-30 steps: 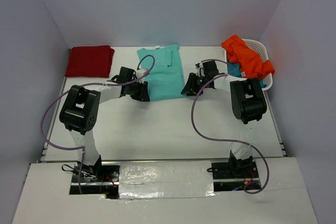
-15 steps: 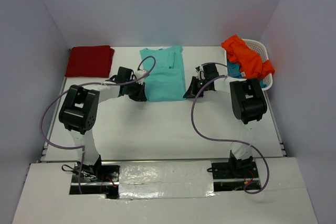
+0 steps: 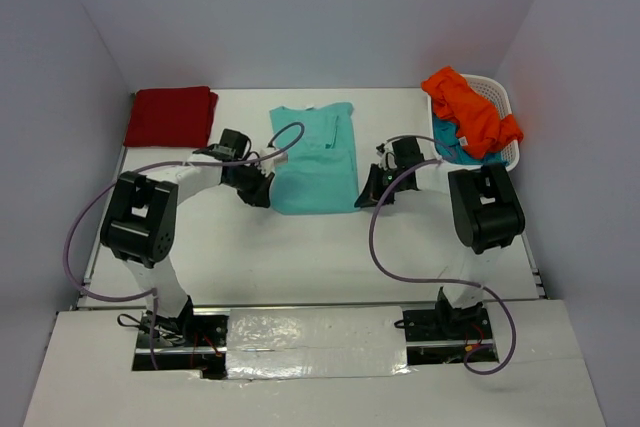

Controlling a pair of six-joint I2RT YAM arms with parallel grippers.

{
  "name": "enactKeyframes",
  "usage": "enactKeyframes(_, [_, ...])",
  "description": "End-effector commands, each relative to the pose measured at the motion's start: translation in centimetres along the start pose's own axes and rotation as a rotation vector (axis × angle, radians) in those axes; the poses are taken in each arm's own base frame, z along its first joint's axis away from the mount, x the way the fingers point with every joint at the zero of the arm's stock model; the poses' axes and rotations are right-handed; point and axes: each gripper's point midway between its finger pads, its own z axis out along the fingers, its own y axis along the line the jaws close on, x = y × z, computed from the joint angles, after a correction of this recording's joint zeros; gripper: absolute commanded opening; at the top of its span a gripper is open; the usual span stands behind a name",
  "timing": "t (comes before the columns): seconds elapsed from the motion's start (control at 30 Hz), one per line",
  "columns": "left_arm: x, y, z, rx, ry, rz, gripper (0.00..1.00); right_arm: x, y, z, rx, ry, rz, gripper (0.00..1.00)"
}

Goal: Fold and stack the t-shirts

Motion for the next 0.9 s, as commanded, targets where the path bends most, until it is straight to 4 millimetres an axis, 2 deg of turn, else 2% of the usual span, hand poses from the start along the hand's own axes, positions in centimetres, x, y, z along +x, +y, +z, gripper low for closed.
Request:
enactKeyframes(0.0, [1.6,-2.6,-1.9,0.077,0.047,0.069,0.00,2.0,0.6,-1.3,-0.003,0.010,-0.030,0.00])
enactKeyframes(0.03, [2.1,-3.7,-2.4,0.118,0.044,0.124,0.01,2.6,0.8,-1.4,-0.006,0.019,-0.029,0.00])
enactKeyframes(0.1, [4.2,-6.0,-3.3,0.192,0.112,0.160,0.12,4.8,1.2,-1.4,-0.009,0.061,-0.030,0.00])
enactKeyframes(0.13, [5.1,-7.0,-3.8,0.223,0.131,0.237,0.18,5.6,1.4,-1.4,-0.012,0.076,-0.035,0.00])
enactKeyframes(0.17, [6.7,-8.4,-4.6,0.265,0.189,0.253,0.29,6.7,1.8,-1.4,-0.014,0.098,-0.045,0.00])
enactKeyframes(0.23, [8.1,-9.3,-6.1,0.273,0.203,0.352,0.35,8.7,1.9,-2.0,-0.011,0.121,-0.035,0.01])
enactKeyframes(0.27, [8.9,-9.1,-6.9,0.251,0.233,0.387,0.45,9.2,2.2,-2.2,-0.019,0.123,-0.033,0.03])
enactKeyframes(0.3, [8.9,-9.2,-8.0,0.221,0.210,0.492,0.49,10.4,2.1,-2.8,-0.026,0.127,-0.022,0.04])
enactKeyframes(0.37, [8.8,-9.0,-9.3,0.166,0.199,0.610,0.55,11.2,2.0,-3.2,-0.022,0.123,0.006,0.13])
enactKeyframes(0.4, [8.7,-9.1,-9.7,0.150,0.180,0.664,0.61,12.1,1.7,-3.4,-0.016,0.135,0.023,0.20])
enactKeyframes(0.47, [7.0,-9.7,-10.7,0.081,0.095,0.853,0.74,12.7,2.1,-3.8,-0.029,0.133,0.026,0.37])
enactKeyframes(0.5, [6.0,-9.4,-10.1,0.030,0.049,0.928,0.77,13.4,2.0,-3.9,-0.023,0.144,0.026,0.42])
enactKeyframes(0.57, [3.7,-10.6,-9.6,-0.045,-0.034,1.049,0.89,13.5,1.8,-4.2,0.002,0.127,0.028,0.50])
enactKeyframes(0.6, [3.5,-10.3,-9.0,-0.086,-0.025,1.073,0.90,13.7,1.5,-4.3,0.021,0.125,0.036,0.52])
enactKeyframes(0.63, [2.2,-11.1,-7.8,-0.086,-0.052,1.134,0.90,13.5,1.3,-4.4,0.035,0.114,0.038,0.54])
enactKeyframes(0.73, [1.4,-10.9,-5.0,-0.071,-0.009,1.121,0.99,13.1,1.4,-4.5,0.043,0.103,0.039,0.56])
enactKeyframes(0.77, [1.0,-10.9,-4.5,-0.069,-0.003,1.105,0.99,13.0,1.4,-4.4,0.044,0.098,0.043,0.56])
enactKeyframes(0.87, [1.8,-11.2,-2.7,-0.032,0.026,1.146,0.99,12.7,1.2,-4.1,0.051,0.089,0.061,0.56])
